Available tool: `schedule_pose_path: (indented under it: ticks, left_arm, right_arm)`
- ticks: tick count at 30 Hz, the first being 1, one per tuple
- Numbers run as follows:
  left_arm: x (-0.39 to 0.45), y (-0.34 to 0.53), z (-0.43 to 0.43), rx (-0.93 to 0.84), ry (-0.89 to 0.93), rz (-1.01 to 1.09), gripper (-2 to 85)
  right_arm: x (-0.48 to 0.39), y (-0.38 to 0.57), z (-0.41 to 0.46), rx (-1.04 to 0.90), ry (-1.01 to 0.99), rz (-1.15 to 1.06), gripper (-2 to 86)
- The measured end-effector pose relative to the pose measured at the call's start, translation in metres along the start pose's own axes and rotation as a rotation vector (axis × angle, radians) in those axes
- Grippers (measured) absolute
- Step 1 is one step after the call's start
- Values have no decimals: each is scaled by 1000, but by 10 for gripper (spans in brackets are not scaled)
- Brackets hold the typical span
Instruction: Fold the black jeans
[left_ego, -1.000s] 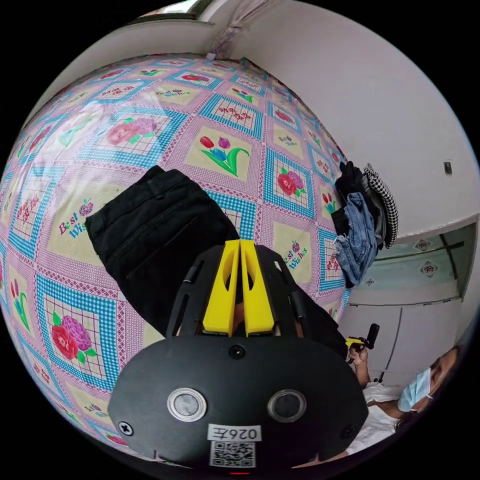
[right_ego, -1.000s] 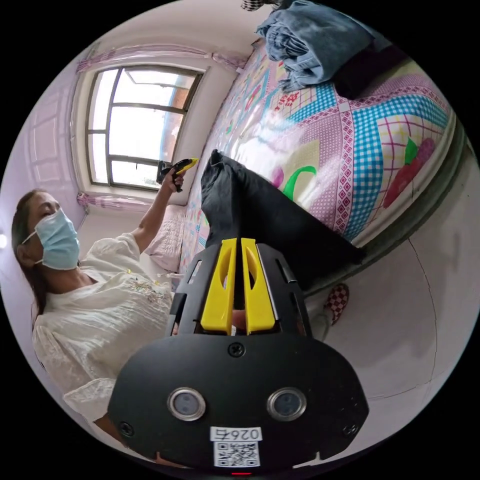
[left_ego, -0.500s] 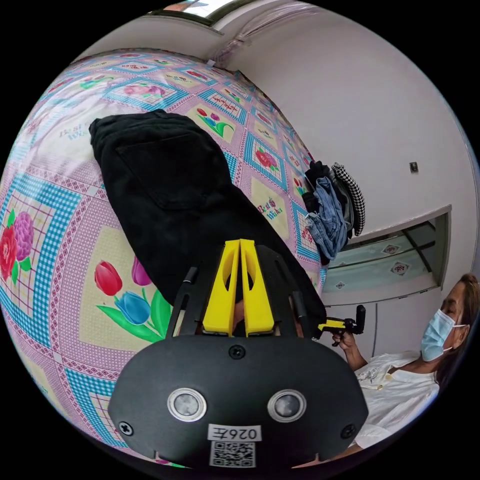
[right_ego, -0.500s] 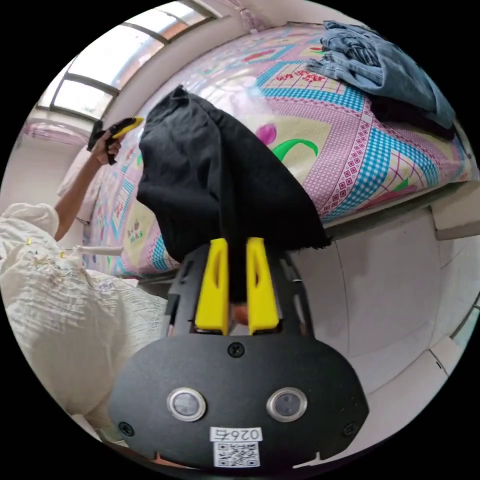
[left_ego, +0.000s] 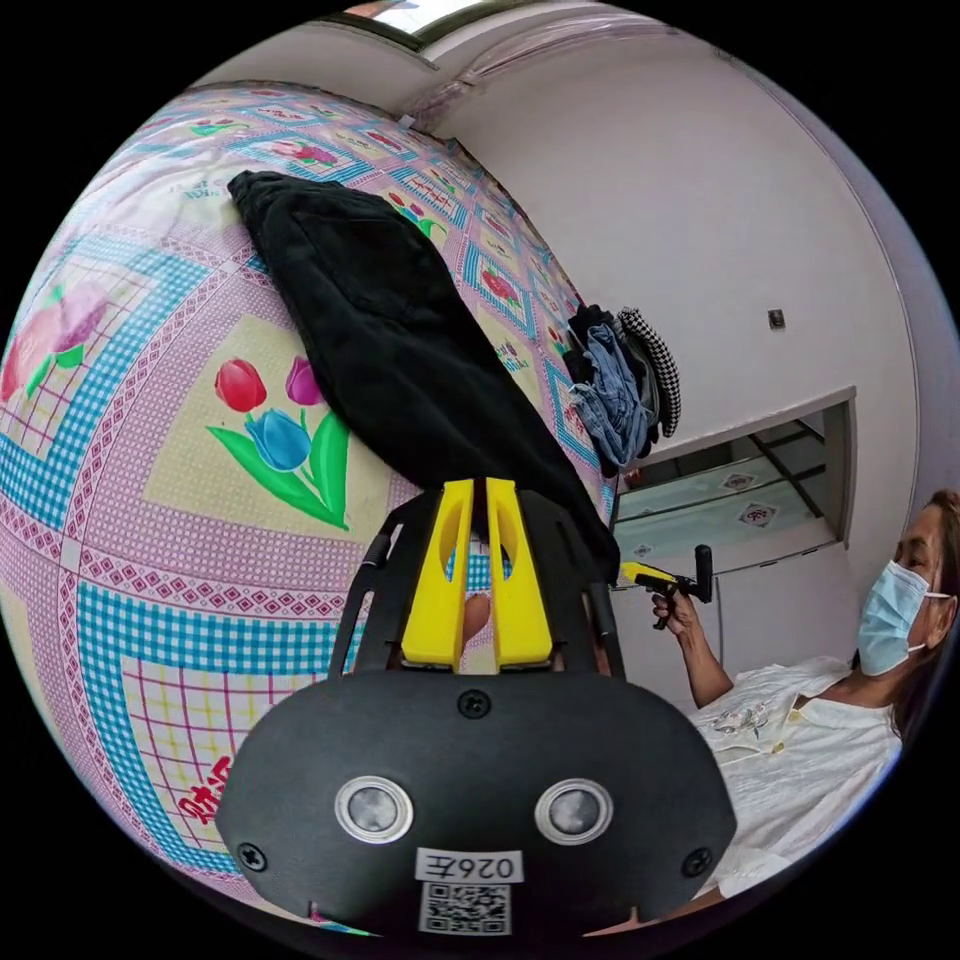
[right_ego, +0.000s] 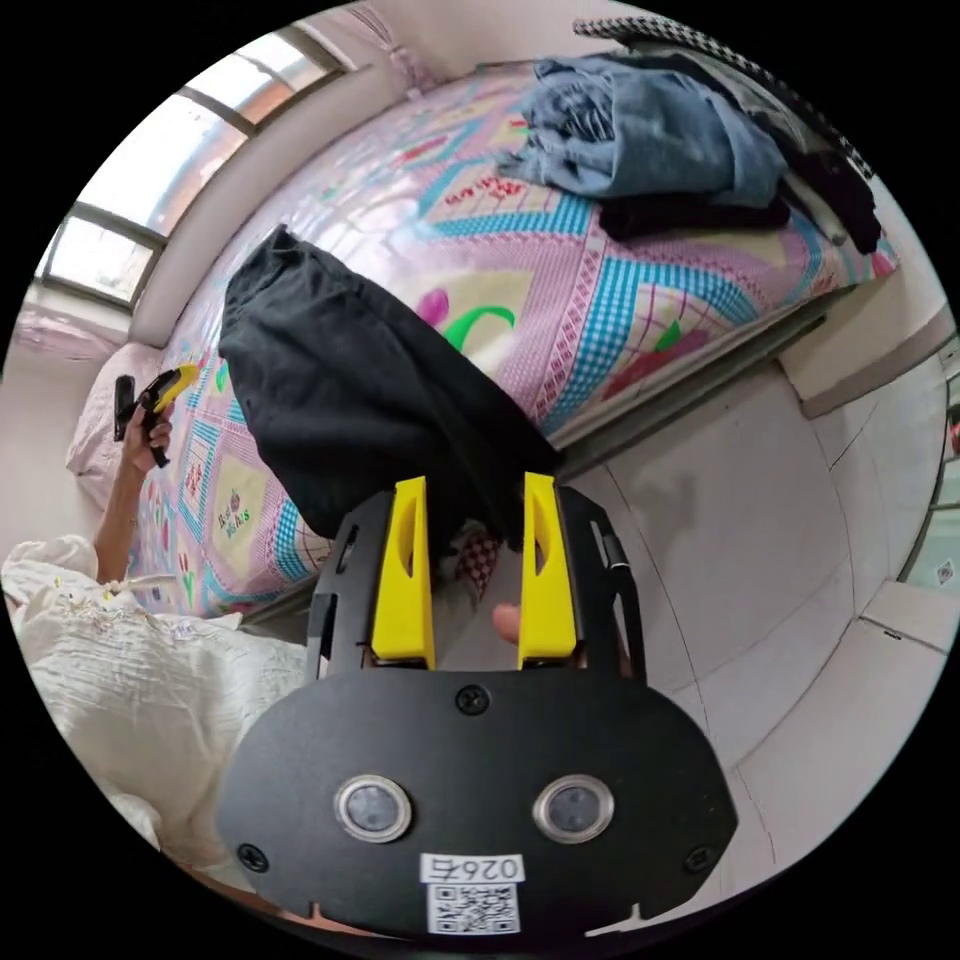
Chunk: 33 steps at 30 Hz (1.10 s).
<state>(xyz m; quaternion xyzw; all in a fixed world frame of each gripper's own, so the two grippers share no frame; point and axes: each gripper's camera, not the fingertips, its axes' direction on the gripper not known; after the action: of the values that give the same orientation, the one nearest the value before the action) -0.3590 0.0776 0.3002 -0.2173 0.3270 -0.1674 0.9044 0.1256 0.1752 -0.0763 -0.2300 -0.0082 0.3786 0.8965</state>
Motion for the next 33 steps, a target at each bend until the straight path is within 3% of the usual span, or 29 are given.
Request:
schedule_pose_path:
  ticks: [4, 9, 16, 20, 24, 29, 33]
  left_arm:
    - [15, 60, 8, -18, 81, -13, 68]
    - [55, 133, 38, -1, 120, -1, 80]
    - [127, 236, 133, -107, 22, -87, 117]
    - [132, 275, 176, -72, 18, -204, 161]
    - [135, 301, 205, -12, 11, -262, 191]
    - [131, 318, 218, 5, -8, -237, 219]
    - [117, 336, 219, 73, 38, -220, 243]
  right_arm:
    - [-38, -25, 3, 27, 61, -171, 120]
    - [-47, -57, 36, -98, 100, -360, 152]
    - [27, -92, 70, -229, -131, -456, 168]
    - [57, -119, 94, -298, -313, -503, 177]
    - [50, -135, 108, -335, -297, -598, 183]
    - [61, -157, 115, -389, -325, -637, 5]
    - [93, -183, 97, -470, -537, -588, -9]
